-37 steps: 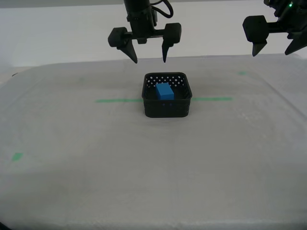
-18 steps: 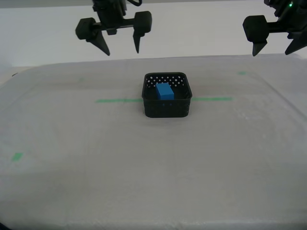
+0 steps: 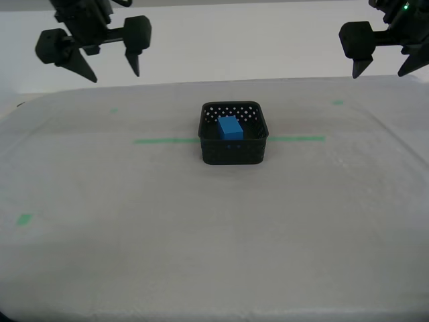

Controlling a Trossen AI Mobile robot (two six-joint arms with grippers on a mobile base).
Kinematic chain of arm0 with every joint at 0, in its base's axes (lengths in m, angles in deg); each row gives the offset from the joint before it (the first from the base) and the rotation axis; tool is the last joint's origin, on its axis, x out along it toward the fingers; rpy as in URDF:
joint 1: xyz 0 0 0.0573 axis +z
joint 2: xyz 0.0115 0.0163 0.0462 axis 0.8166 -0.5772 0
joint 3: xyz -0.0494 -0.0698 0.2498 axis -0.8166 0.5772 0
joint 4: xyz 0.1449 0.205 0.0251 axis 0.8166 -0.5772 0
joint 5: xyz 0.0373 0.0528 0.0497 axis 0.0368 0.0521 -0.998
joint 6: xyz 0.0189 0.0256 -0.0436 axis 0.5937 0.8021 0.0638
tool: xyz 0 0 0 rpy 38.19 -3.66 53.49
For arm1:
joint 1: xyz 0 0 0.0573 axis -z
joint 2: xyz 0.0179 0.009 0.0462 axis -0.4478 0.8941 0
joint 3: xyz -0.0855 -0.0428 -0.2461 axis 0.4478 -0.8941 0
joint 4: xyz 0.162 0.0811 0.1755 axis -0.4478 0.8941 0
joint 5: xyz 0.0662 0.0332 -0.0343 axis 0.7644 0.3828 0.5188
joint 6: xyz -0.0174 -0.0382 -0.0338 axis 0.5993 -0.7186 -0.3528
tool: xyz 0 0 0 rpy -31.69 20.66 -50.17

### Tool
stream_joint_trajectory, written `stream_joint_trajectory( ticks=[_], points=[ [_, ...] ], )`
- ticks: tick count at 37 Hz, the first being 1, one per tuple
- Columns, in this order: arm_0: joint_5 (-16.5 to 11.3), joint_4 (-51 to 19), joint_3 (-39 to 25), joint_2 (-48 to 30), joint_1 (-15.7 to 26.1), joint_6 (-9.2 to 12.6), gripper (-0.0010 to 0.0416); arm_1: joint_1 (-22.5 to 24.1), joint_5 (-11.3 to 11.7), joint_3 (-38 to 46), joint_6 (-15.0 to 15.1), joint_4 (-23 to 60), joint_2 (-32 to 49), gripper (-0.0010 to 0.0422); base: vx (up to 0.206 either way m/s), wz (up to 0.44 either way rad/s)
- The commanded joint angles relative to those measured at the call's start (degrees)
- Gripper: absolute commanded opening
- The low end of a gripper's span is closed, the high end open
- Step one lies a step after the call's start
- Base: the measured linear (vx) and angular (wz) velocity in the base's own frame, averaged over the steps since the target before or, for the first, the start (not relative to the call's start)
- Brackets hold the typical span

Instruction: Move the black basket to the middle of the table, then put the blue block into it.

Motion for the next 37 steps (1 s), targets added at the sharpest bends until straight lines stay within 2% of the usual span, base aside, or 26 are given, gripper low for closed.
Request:
stream_joint_trajectory(
  ticks=[1,7,15,29,32,37],
  points=[
    [0.1,0.1,0.0,0.0,0.0,0.0,0.0399,-3.2,-2.9,-2.4,3.3,-1.7,-1.7,0.0401,0.0,0.0],
    [0.1,0.2,0.0,0.0,0.0,0.0,0.0398,-7.3,-6.1,-4.9,6.6,-3.9,-2.5,0.0401,0.0,0.0],
    [0.1,0.1,0.0,0.0,0.0,0.0,0.0398,-8.8,-6.3,-5.2,12.0,-5.4,-2.5,0.0401,0.0,0.0],
    [0.1,0.1,0.0,0.0,0.0,0.0,0.0398,-8.9,-6.1,-5.2,12.6,-8.7,-2.5,0.0401,0.0,0.0],
    [0.1,0.1,0.0,0.0,0.0,0.0,0.0398,-8.9,-5.1,-5.2,12.6,-8.7,-2.5,0.0401,0.0,0.0],
    [0.1,0.1,0.0,0.0,0.0,0.0,0.0398,-8.6,-0.1,-5.2,12.5,-8.7,-2.5,0.0401,0.0,0.0]
  ],
)
